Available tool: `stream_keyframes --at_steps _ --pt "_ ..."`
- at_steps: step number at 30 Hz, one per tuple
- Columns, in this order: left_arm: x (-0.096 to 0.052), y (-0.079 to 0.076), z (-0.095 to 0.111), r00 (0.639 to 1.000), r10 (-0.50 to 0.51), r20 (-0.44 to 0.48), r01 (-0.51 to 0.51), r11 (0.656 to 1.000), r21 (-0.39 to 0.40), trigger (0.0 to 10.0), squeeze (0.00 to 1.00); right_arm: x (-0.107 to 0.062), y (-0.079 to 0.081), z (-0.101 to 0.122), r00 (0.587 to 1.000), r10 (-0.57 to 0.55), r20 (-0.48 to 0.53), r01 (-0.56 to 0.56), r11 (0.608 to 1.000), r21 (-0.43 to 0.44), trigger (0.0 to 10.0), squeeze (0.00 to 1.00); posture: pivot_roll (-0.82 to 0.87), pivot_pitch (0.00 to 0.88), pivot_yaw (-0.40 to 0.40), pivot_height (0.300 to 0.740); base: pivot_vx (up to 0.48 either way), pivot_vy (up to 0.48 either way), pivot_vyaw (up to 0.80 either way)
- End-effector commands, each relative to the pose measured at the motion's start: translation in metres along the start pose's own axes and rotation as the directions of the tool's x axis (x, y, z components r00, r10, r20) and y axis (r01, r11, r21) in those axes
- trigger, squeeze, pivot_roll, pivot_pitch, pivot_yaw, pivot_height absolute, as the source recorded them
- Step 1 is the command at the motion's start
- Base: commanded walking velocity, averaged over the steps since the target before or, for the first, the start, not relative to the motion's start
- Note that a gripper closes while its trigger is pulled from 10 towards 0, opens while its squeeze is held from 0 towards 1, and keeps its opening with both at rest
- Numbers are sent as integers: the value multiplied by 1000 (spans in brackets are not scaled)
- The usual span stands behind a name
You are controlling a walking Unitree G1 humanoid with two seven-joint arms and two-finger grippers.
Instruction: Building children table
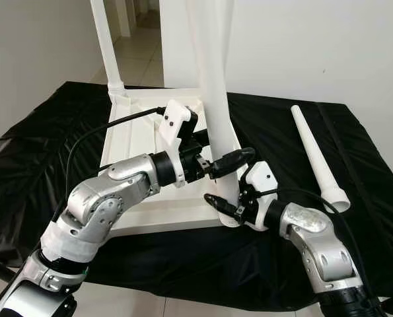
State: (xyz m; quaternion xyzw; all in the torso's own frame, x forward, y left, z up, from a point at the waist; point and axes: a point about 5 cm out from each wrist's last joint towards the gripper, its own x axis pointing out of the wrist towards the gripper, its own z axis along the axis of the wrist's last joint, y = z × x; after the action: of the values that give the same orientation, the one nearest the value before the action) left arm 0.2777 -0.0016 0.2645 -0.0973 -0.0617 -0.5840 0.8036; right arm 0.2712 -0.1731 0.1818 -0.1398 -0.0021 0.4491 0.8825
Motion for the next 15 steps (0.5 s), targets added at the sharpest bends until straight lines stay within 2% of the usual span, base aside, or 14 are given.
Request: stream_keyframes --at_steps 1,5,15 --pt "0 -10 5 976 -219 5 219 975 -22 0 0 -1 -3 3 1000 3 8 -3 1000 -27 10000 0 -30 22 12 740 0 0 0" --pt "3 -7 9 980 -200 14 200 977 -77 0 0 2 -3 2 1000 1 15 0 1000 -26 10000 0 -28 12 14 740 0 0 0" --pt "4 -6 18 979 -196 53 202 969 -140 0 0 7 -5 1 999 -21 34 22 999 -33 10000 0 -28 5 14 740 0 0 0"
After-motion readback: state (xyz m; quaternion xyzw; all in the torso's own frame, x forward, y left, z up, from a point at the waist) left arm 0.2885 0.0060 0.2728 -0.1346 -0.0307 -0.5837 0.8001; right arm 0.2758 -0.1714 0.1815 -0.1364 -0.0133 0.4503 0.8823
